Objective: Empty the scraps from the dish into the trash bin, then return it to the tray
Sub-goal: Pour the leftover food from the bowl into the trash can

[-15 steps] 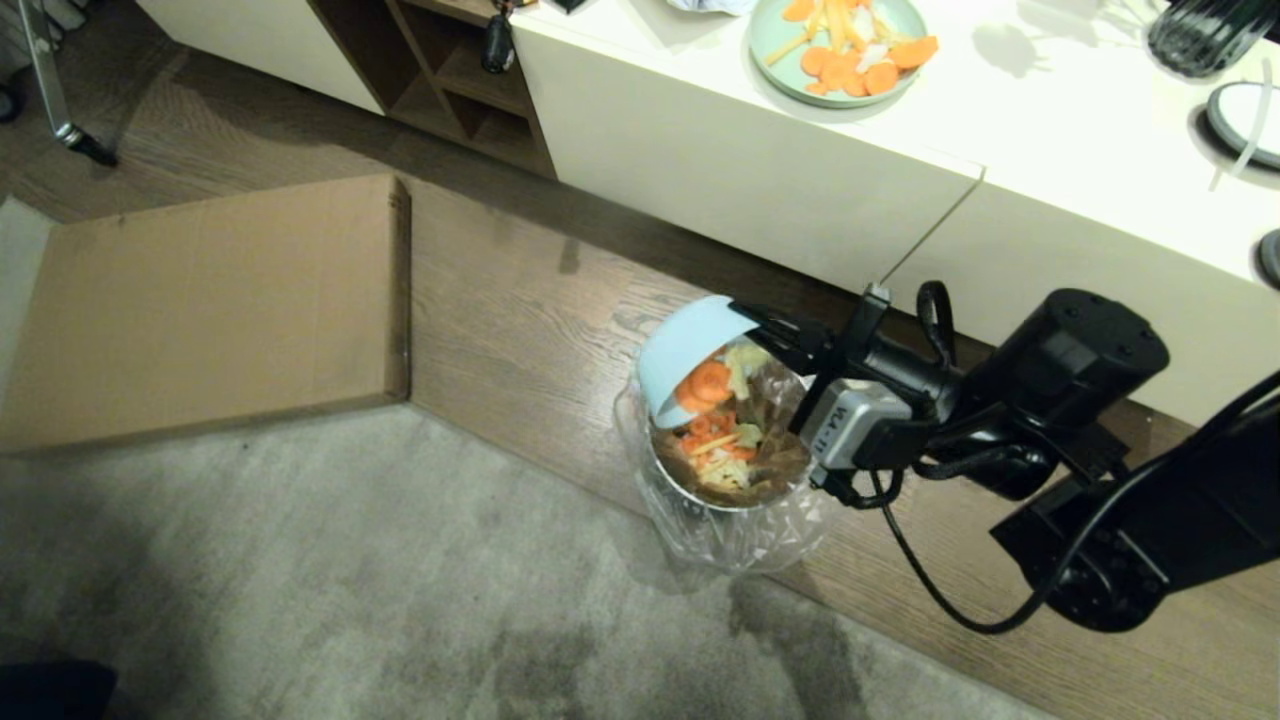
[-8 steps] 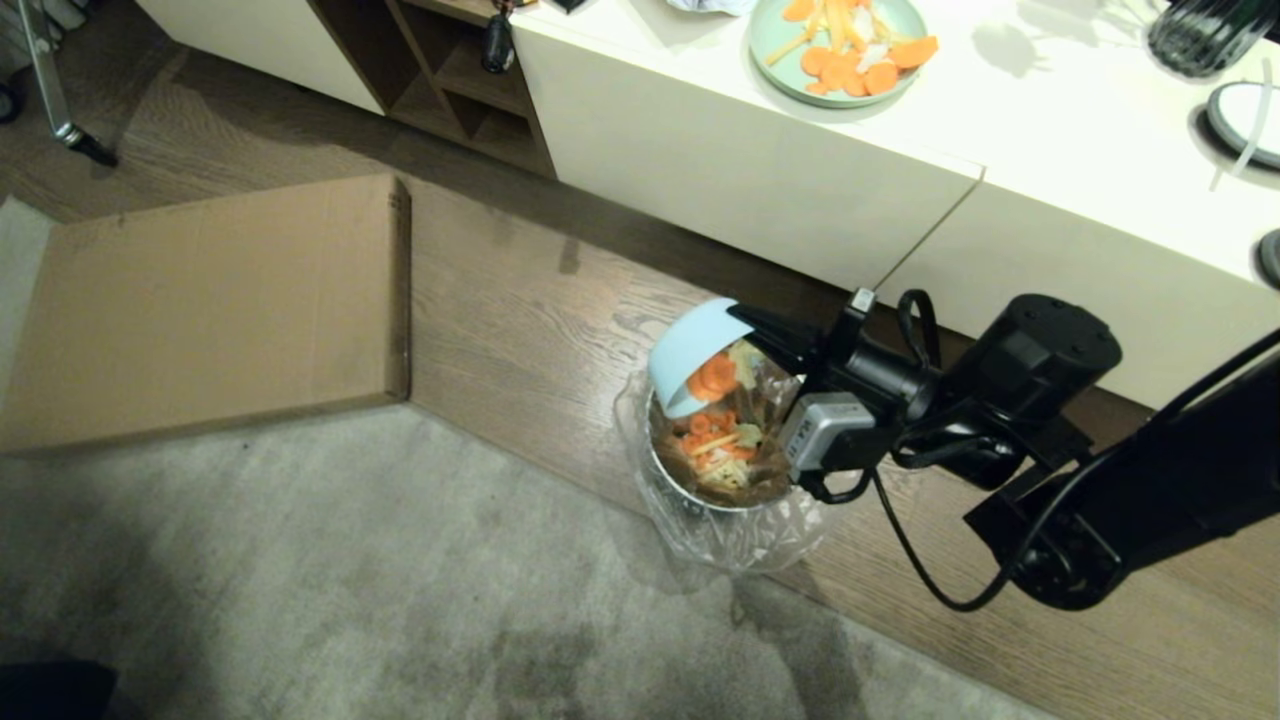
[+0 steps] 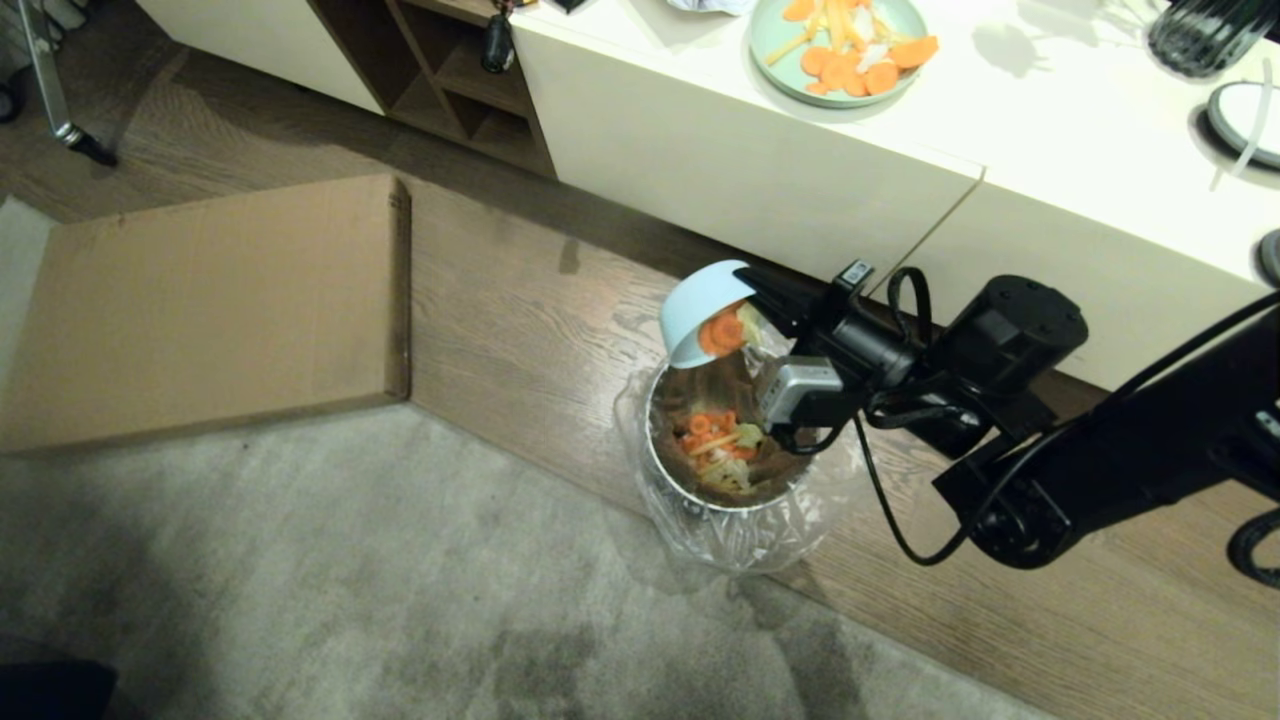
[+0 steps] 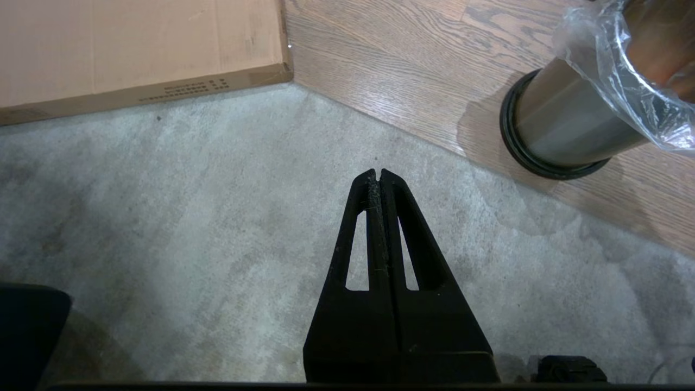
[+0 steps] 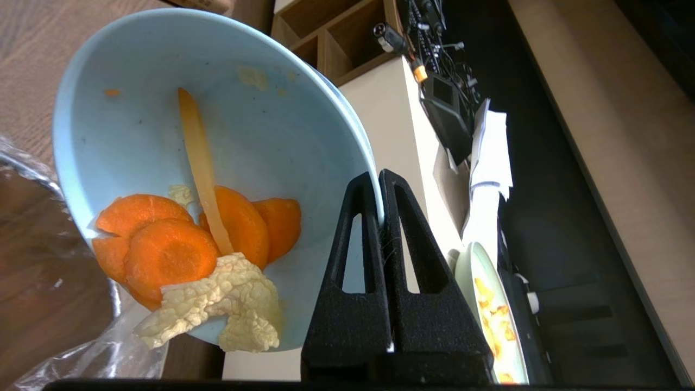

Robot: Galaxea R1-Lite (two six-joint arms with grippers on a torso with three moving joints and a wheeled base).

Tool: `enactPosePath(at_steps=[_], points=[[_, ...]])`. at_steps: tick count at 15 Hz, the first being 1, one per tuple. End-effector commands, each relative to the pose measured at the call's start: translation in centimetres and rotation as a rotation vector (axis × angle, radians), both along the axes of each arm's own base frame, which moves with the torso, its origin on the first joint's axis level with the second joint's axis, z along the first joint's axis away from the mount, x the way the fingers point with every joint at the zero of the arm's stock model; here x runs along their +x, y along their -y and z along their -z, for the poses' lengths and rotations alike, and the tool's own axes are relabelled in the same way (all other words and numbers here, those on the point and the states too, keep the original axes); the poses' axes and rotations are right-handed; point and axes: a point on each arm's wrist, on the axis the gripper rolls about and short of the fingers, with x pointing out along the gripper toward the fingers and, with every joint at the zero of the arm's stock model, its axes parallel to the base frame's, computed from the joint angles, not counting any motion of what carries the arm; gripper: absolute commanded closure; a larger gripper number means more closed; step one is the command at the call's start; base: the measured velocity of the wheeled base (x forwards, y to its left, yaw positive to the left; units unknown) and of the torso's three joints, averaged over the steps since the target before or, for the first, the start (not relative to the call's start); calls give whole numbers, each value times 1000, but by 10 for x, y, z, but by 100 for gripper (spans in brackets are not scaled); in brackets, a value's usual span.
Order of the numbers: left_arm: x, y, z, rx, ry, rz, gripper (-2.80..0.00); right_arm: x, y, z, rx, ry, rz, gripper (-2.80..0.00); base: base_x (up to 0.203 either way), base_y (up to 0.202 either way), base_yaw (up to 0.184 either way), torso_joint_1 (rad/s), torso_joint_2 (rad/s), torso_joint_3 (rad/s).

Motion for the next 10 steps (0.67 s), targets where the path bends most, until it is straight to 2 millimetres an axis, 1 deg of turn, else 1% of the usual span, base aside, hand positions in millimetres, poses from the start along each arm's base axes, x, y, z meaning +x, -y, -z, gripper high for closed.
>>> enactPosePath(at_steps=[1,4,5,6,8,9,10], points=[[0,0,0,-1,2,0,0,-13,1,-5,5,45,-10,0,0,0,0,0,0,0],[0,0,0,-1,0,0,0,-39,-8,-7,-32,56,-89,0,0,0,0,0,0,0],[0,0,0,-1,2,0,0,-46,-11,-8,-44,66,-103,0,0,0,0,0,0,0],[0,0,0,-1,0,0,0,-54,-14,-3,-64,58,-119,0,0,0,0,0,0,0],[0,0,0,-1,0,0,0,-63,-12,5,-116,64,-142,0,0,0,0,0,0,0],[0,0,0,-1,0,0,0,-63,-12,-1,-108,89,-146,0,0,0,0,0,0,0],[0,0,0,-1,1,0,0,-64,-11,-1,-119,97,-165,0,0,0,0,0,0,0]])
